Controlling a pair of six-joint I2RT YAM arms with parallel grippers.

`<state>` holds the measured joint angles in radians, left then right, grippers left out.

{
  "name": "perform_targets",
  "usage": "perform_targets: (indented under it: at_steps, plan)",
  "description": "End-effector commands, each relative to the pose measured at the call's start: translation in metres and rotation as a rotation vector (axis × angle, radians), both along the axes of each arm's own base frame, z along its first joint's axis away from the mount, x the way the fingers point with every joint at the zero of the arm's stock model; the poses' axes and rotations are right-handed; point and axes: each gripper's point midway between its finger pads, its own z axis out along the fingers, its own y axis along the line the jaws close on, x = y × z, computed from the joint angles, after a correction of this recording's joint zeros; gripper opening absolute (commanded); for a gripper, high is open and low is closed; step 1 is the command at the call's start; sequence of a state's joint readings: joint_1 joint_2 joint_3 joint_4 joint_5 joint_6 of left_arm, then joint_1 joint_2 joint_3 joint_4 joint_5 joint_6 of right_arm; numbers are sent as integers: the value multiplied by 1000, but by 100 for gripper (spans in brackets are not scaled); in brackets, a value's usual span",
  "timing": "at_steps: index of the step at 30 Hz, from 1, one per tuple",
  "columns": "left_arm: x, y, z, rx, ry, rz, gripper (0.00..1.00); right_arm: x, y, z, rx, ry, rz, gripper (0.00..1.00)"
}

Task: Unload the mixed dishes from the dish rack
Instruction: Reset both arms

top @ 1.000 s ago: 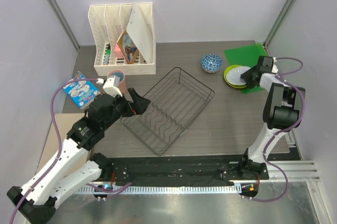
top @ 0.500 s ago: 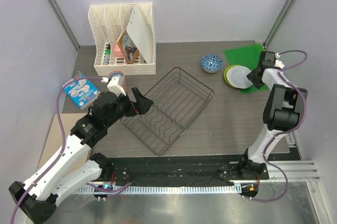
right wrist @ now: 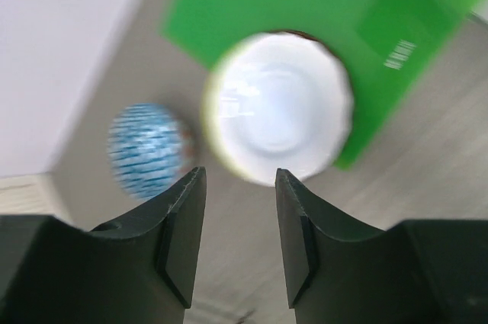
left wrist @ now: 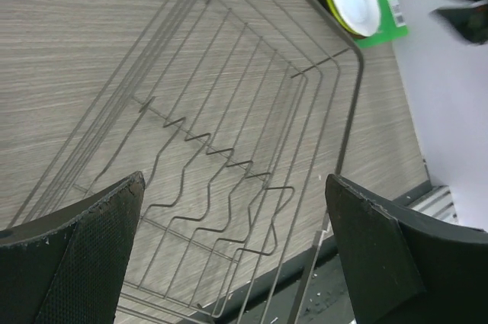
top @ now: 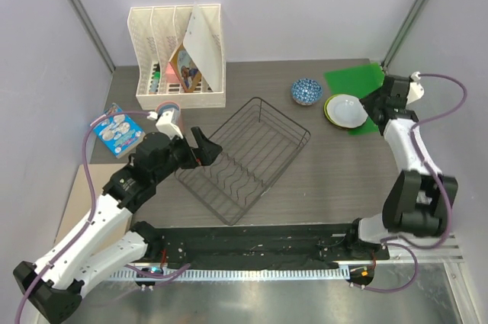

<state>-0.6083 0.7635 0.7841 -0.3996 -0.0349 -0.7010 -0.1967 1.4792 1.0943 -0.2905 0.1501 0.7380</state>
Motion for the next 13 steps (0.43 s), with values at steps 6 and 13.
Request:
perform_targets:
  at_steps: [6, 13]
  plan:
    - [20, 13, -21, 144, 110, 111, 100, -42, 125, 156, -15, -466, 300, 47]
    - [27, 9, -34, 155, 163, 140, 100, -91, 183, 109, -49, -386, 468, 47]
